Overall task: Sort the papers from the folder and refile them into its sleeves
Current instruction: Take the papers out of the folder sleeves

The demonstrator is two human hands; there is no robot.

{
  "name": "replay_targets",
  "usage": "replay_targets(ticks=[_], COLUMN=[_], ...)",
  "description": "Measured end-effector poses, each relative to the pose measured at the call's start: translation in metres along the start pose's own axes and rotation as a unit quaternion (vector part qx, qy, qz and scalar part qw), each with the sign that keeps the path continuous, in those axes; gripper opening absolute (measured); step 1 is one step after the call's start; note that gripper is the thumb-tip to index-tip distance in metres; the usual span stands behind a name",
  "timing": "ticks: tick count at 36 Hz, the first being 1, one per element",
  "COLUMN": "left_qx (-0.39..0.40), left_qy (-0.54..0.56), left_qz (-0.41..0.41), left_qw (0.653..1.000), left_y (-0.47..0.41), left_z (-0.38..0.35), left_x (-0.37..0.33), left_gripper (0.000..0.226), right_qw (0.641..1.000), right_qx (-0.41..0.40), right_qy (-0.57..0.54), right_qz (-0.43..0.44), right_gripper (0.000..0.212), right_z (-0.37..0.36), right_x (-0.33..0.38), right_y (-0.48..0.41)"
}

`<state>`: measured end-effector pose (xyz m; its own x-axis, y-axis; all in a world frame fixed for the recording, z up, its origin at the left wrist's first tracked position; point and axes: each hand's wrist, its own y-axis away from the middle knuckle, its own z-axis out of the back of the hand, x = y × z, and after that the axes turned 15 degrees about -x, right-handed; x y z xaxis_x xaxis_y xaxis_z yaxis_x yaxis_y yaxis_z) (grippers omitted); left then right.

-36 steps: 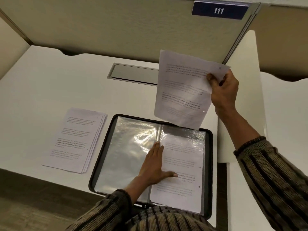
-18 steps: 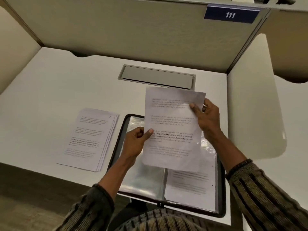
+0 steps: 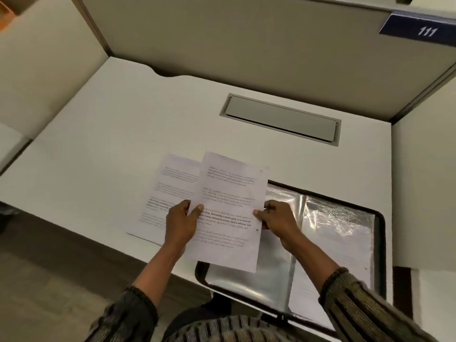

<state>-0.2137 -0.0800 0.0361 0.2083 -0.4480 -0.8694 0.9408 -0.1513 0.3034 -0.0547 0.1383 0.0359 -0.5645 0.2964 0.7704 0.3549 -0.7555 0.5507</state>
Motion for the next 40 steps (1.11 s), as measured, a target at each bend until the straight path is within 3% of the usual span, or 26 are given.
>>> replay_targets(ticks=[10,18,34,40], left_qx=[-0.094,-0.093,-0.016,-0.025], left_qy=[-0.184,-0.364,-0.508,-0.525], left_qz=[-0.047,-0.107,-0.185,-0.204], left_qw=[0.977,0.921,0.841,0.826], left_y=[-0.093,-0.149,-0.18,-0.177], left_z=[0.083,0.107,0.093,0.09], left_x=[0.015,0.017,0.037,0.033], left_gripper=[0.018,0.02,0.027,0.061], right_qw=[0.994,0.987,0.946,0.942], right_qx=[0.013,0.015,-0.021,-0.035], right_qy=[0.098,0.153,0.301,0.302], right_qz=[0.036,0.045,0.12,0.142], right_gripper=[0.018,0.025,0.034,0.034], right_z=[-0.128,-0.195,-0.218,-0.213], right_x=[0.016,0.019,0.006,0.009], right_y=[0.001,-0.003,-0.024,-0.022])
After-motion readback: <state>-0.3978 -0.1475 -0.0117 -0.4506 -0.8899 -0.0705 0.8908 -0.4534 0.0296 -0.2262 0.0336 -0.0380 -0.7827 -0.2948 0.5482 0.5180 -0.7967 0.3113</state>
